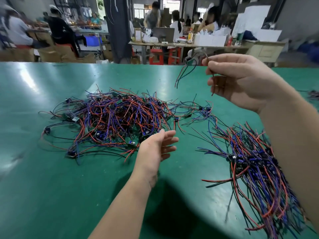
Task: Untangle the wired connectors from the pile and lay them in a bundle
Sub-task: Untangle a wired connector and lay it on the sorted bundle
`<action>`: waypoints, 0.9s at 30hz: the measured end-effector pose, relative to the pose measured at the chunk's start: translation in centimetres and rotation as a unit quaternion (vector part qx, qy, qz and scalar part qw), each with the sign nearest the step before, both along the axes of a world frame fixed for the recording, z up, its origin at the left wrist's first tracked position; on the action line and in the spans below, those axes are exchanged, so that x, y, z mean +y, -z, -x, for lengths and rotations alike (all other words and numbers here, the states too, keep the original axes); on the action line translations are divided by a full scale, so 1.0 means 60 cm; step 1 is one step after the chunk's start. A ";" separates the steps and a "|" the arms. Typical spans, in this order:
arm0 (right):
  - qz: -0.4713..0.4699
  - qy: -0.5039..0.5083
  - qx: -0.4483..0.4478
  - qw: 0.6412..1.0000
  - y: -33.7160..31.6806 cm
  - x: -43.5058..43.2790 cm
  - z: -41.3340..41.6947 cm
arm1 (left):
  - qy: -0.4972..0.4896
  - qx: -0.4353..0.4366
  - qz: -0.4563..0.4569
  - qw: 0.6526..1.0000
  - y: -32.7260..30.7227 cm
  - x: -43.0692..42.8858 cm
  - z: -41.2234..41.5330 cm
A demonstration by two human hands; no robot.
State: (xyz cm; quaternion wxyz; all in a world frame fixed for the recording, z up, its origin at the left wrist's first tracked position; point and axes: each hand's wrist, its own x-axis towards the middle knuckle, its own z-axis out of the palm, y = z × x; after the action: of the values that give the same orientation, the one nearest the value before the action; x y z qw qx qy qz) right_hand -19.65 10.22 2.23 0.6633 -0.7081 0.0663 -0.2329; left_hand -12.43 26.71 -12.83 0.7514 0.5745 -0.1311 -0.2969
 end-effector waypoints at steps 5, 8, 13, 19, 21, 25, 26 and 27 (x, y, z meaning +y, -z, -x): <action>0.093 -0.115 0.075 0.986 0.087 0.044 0.045 | 0.047 0.072 0.139 0.987 -0.012 0.003 0.000; 0.171 -0.165 0.173 0.956 0.161 0.075 0.069 | 0.031 0.061 0.198 0.978 -0.013 0.005 0.005; 0.101 -0.101 0.196 0.970 0.240 0.100 0.087 | 0.032 -0.012 0.199 0.979 -0.008 0.004 0.020; 0.174 -0.048 0.198 0.963 0.250 0.096 0.096 | 0.031 -0.027 0.176 0.983 -0.008 0.004 0.026; 0.193 -0.020 0.208 0.959 0.250 0.090 0.099 | 0.025 -0.023 0.171 0.985 -0.009 0.004 0.024; 0.134 0.066 0.160 0.976 0.236 0.071 0.104 | 0.029 0.056 0.222 0.973 -0.013 0.007 0.021; 0.090 0.106 0.127 0.982 0.233 0.065 0.105 | 0.031 0.091 0.242 0.965 -0.015 0.010 0.019; 0.038 0.148 0.095 0.984 0.232 0.058 0.105 | 0.033 0.125 0.261 0.957 -0.018 0.013 0.015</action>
State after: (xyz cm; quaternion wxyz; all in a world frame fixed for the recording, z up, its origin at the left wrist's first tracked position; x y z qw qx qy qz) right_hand -25.93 13.72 -11.72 0.5846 -0.7344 0.2236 -0.2625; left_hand -13.30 27.49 -11.76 0.8752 0.3126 -0.1280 -0.3463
